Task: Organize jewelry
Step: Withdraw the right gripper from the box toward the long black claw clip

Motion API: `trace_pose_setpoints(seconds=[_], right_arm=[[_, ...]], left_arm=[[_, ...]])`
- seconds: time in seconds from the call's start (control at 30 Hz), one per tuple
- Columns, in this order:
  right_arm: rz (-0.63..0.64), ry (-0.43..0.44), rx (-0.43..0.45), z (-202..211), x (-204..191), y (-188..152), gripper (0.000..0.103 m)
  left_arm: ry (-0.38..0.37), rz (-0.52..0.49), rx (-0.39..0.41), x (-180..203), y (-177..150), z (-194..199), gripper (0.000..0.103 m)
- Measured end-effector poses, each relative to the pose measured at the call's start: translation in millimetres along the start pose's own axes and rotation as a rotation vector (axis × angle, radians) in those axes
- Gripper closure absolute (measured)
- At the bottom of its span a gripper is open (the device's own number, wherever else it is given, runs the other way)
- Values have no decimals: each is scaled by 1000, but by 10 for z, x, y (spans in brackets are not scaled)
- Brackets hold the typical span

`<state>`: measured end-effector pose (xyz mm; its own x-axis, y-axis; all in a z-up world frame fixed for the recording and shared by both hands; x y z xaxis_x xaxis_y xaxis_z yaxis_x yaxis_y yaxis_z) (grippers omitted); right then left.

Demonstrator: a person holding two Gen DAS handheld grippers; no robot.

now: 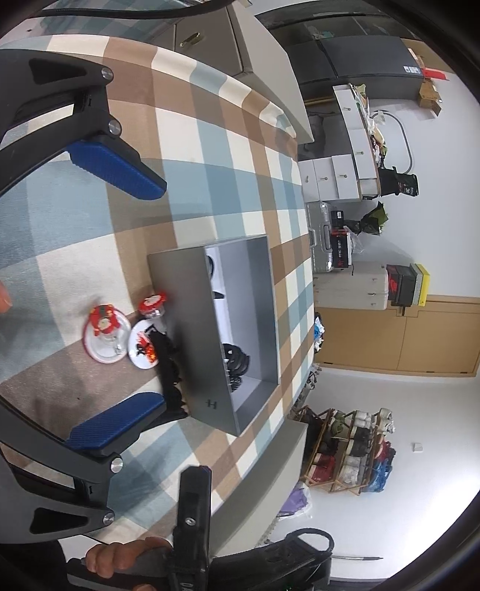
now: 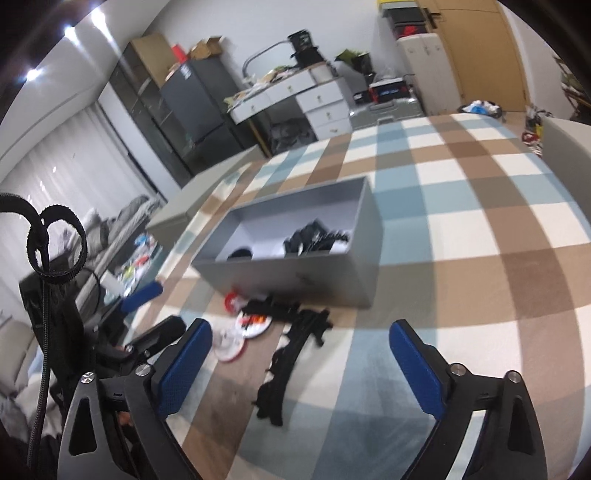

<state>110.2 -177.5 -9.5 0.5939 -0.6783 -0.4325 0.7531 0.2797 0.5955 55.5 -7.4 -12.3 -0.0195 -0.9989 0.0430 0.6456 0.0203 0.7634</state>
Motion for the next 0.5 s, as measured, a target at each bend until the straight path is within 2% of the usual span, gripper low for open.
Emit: trace_pose_setpoints(seconds=[0.13,0.2,0.5], right_arm=[[29,3,-39,-114,-66,-90,19],[33,-5,-49,-154,-77,-113,22],[65,17,-101,-279,-167,-199,43]], left_arm=[[34,-4,26,-16,-40,25,1],[37,-6,25,-15,-48,18,1],[-15,-13,-40,5,-98,-62,1]])
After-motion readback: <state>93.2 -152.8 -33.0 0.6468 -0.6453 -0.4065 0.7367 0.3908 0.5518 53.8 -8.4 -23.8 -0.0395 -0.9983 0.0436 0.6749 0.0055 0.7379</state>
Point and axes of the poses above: each gripper's, at about its wrist camera, not at the fingertips, and z roughly against the way its jaws point, x to its right, y to its top, the point moved 4 cm from there along -z, roughly the way its jaws point, and after that the axes turned 5 degrees about -x, right-handed, at the moved point
